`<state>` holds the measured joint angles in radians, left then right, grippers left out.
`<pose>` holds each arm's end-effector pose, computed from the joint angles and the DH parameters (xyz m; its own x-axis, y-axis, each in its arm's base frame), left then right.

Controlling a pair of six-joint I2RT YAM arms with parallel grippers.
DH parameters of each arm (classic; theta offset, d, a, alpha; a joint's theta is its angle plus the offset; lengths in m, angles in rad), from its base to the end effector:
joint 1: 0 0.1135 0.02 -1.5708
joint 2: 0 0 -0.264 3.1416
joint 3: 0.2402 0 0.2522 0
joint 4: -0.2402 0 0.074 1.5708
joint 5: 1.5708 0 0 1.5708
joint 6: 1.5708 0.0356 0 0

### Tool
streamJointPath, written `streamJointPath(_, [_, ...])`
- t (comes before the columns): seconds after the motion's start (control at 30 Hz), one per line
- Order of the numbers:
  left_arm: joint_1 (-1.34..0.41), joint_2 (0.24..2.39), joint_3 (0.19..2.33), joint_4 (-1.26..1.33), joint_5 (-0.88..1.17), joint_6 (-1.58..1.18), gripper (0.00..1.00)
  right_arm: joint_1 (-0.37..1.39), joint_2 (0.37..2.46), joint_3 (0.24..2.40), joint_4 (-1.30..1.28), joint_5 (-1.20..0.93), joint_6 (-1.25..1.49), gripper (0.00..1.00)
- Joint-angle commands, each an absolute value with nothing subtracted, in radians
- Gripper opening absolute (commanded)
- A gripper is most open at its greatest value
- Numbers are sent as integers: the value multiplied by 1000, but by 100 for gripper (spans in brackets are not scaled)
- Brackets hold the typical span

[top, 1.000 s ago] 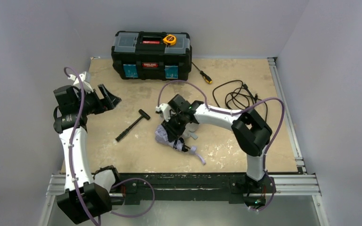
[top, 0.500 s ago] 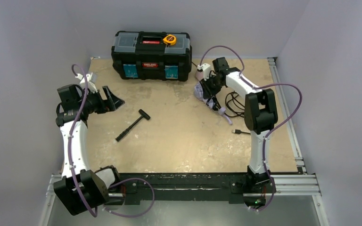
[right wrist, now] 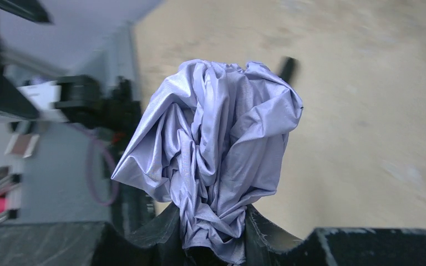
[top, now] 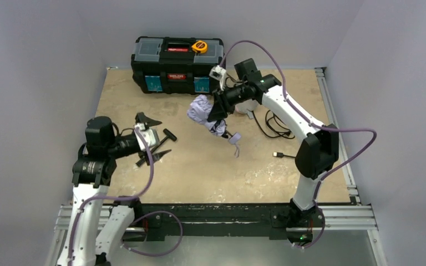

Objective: Open the umbrella

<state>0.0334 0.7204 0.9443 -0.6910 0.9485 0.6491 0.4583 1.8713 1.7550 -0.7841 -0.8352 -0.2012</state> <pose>0.1326 -0.0245 0.3579 0.0680 0.3548 -0.9325 0.8342 0.4925 0.2482 0.3553 0.2047 0.3201 -0.5467 -0.4192 -0.7249 -0.8361 0.3207 0.4451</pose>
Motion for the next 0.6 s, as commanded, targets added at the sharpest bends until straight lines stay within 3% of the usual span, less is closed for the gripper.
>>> streamJointPath(0.0, [-159,666,953,-721,864,1054,99,560,1816,1736,-717,-1086,-45,0])
streamJointPath(0.27, [-436,674,934,-727,664,1510,100,652,1808,1671,-658,-1220,59,0])
streamJointPath(0.57, [-586,755,958,-713,467,1511,100,714,1804,1654,-600,-1232,122,0])
